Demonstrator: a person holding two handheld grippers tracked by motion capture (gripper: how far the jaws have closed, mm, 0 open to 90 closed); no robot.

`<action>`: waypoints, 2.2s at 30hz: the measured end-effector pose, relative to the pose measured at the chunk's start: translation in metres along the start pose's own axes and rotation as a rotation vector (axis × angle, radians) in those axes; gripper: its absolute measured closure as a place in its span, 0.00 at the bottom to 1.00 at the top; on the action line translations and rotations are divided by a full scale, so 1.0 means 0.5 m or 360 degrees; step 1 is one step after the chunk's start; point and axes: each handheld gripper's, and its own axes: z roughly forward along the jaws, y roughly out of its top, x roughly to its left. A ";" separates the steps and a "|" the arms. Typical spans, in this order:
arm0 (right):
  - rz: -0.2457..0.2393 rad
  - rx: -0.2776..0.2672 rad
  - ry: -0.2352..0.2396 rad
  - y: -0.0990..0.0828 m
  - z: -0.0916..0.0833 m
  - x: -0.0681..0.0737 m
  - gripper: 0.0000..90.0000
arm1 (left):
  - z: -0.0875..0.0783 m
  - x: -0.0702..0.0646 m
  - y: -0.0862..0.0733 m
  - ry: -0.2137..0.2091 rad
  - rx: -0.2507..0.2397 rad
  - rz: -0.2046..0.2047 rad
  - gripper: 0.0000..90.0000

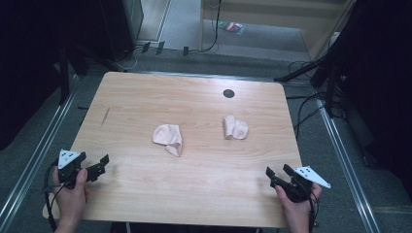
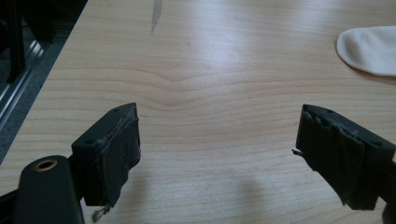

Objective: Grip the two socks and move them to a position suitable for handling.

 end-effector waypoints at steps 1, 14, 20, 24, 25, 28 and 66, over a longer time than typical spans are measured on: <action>-0.0013 0.0007 -0.0003 0.000 0.001 0.001 0.27 | -0.001 -0.002 0.000 0.0007 0.0006 0.0008 0.16; 0.0025 0.0020 -0.0129 0.004 0.015 0.006 0.28 | -0.001 -0.003 0.000 0.0014 -0.0005 0.0008 0.16; 0.0063 0.0056 -0.0172 0.011 0.026 0.001 0.29 | 0.001 -0.003 0.001 0.0017 -0.0016 0.0005 0.16; 0.0065 0.0065 -0.0154 0.015 0.028 -0.001 0.29 | 0.002 -0.005 0.002 -0.0012 0.0003 0.0033 0.16; 0.0057 0.0066 -0.0150 0.016 0.028 0.000 0.29 | 0.002 -0.005 0.002 -0.0012 0.0003 0.0033 0.16; 0.0043 0.0058 -0.0154 0.022 0.026 0.008 0.29 | 0.001 -0.004 0.001 -0.0017 0.0000 0.0026 0.16; -0.0157 0.0167 -0.0005 0.176 0.267 0.194 0.44 | -0.001 -0.011 0.000 -0.0004 0.0009 0.0083 0.16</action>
